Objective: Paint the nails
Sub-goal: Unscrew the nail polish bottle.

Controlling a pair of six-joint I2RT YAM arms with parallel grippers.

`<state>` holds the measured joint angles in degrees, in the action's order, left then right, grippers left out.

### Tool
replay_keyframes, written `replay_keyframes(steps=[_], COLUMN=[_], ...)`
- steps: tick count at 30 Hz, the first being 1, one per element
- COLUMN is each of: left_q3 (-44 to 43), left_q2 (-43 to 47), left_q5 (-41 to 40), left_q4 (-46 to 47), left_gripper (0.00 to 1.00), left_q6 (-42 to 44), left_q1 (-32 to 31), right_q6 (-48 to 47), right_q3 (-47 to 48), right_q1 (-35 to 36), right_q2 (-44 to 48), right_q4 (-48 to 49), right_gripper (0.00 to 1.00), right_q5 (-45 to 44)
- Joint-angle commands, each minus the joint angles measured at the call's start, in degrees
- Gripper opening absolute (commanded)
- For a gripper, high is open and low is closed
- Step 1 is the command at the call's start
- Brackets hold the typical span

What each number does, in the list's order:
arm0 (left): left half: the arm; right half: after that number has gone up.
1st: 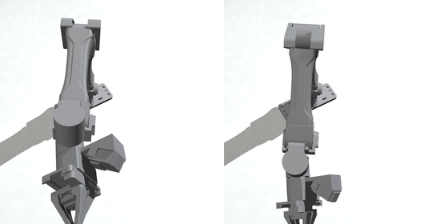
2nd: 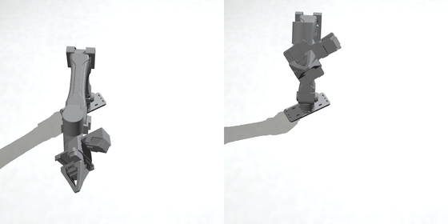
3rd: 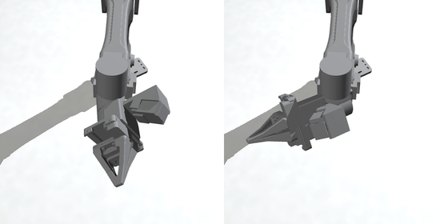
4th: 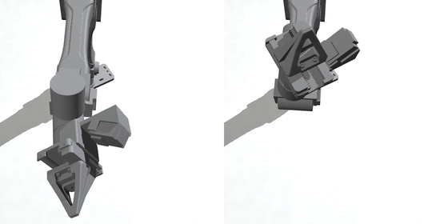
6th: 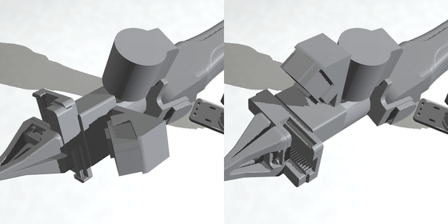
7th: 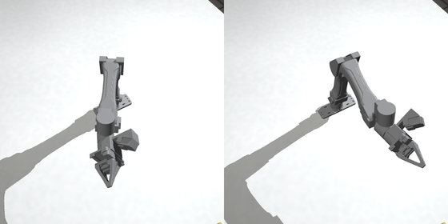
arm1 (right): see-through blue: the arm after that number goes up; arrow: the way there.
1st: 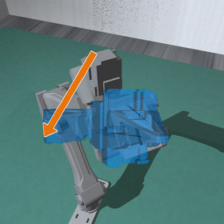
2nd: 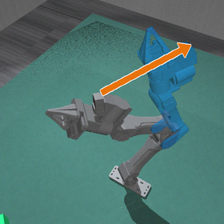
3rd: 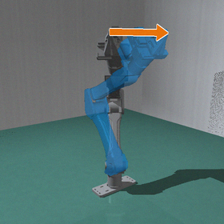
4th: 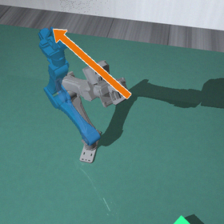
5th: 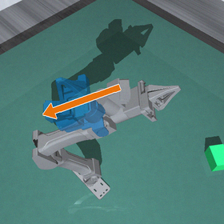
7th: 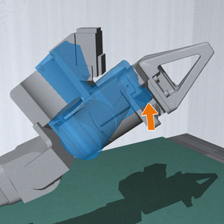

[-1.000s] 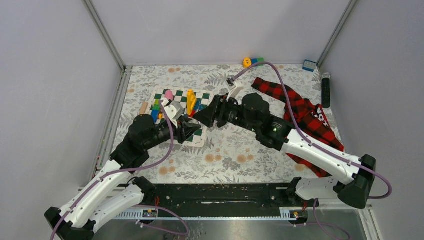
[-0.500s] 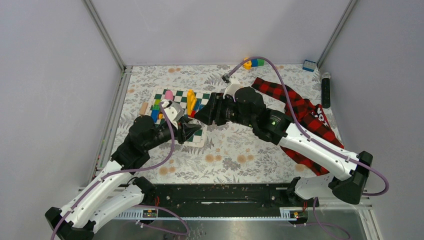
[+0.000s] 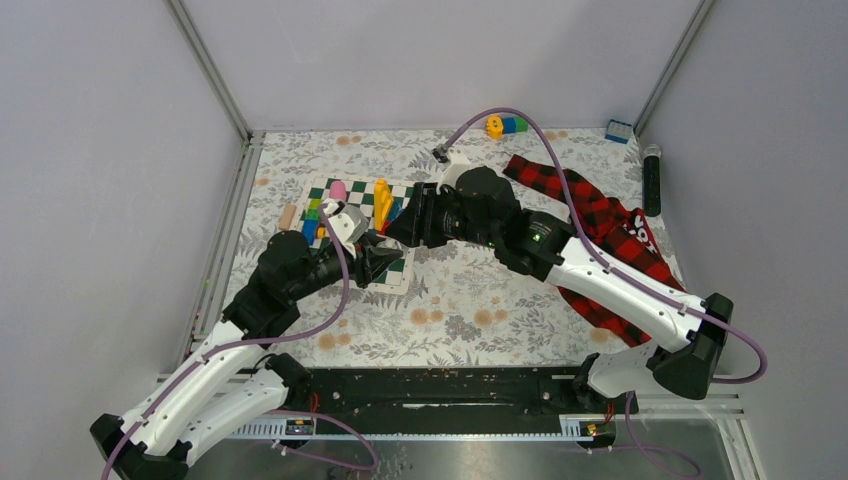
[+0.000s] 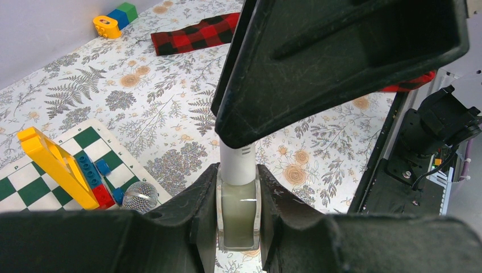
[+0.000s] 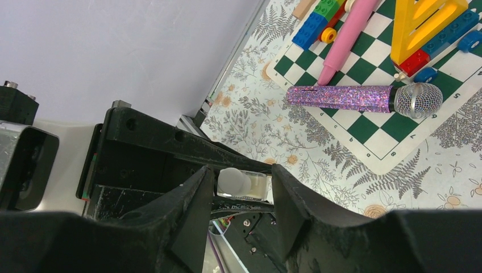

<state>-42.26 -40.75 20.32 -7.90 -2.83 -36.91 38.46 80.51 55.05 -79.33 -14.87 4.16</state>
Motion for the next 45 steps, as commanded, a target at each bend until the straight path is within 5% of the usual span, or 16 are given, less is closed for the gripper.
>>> replay_keyframes(steps=[1, 22, 31, 38, 45], left_q3=[-0.5, -0.8, -0.9, -1.7, -3.6], left_q2=[0.4, 0.5, 1.4, 1.9, 0.4], left_q5=[0.5, -0.9, -0.8, 7.2, 19.8], left_q4=[4.0, 3.4, 2.9, 2.9, 3.5], left_gripper=[0.00, 0.00, 0.00, 0.00, 0.00], left_q6=[0.5, 0.8, 1.9, 2.4, 0.3], left_q1=[-0.1, -0.1, -0.1, -0.1, -0.2], right_q6=[-1.4, -5.3, -6.4, -10.9, -18.9], right_q3=[3.8, 9.9, 11.4, 10.9, 11.4], right_q1=[0.8, 2.6, 2.7, 2.7, 2.7], right_q2=[-0.5, -3.6, -4.4, -1.4, 0.6], right_q4=[-0.6, -8.4, -8.9, -9.5, -10.0], right_gripper=[0.49, 0.43, 0.00, 0.00, 0.00], right_q5=[1.0, -0.7, 0.4, -2.5, 5.3])
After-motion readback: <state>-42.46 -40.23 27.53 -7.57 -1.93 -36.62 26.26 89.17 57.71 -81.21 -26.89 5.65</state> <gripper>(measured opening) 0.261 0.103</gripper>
